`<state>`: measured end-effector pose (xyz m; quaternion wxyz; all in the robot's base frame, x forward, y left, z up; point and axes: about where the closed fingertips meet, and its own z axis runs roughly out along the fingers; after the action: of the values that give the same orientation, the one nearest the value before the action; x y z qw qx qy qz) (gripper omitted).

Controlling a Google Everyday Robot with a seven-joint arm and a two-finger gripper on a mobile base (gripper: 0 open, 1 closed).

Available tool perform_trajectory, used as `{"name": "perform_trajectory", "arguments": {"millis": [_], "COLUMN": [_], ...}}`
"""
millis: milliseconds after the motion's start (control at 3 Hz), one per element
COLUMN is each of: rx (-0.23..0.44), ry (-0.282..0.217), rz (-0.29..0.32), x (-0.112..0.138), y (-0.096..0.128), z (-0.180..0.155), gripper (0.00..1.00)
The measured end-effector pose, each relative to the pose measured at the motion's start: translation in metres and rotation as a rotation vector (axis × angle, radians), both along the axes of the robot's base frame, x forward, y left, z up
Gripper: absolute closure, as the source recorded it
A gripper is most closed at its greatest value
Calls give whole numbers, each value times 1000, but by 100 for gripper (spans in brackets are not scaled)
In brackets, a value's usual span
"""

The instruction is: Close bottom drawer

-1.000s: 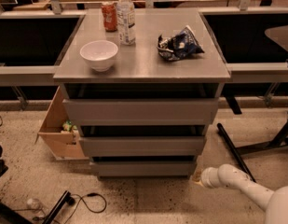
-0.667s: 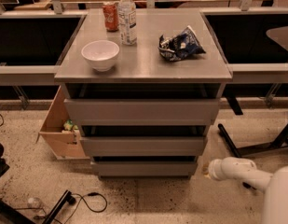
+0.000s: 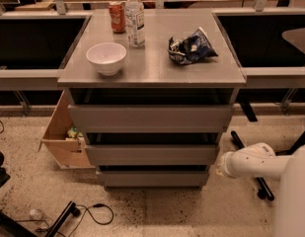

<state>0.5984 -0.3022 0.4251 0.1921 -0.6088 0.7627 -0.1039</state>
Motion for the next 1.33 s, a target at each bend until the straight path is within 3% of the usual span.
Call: {"name": "perform_trajectory", "arguments": {"millis": [333,667,1000,1333], "rx": [11,-29,-93,-199], "ry": [-1,45,142,192], "rz": [-46,-74,-166,-231], "x": [-18,-19,-57,-99], "y": [1,-6,-29,-52], "z": [25,16,15,40], "gripper": [100,100,100,100]}}
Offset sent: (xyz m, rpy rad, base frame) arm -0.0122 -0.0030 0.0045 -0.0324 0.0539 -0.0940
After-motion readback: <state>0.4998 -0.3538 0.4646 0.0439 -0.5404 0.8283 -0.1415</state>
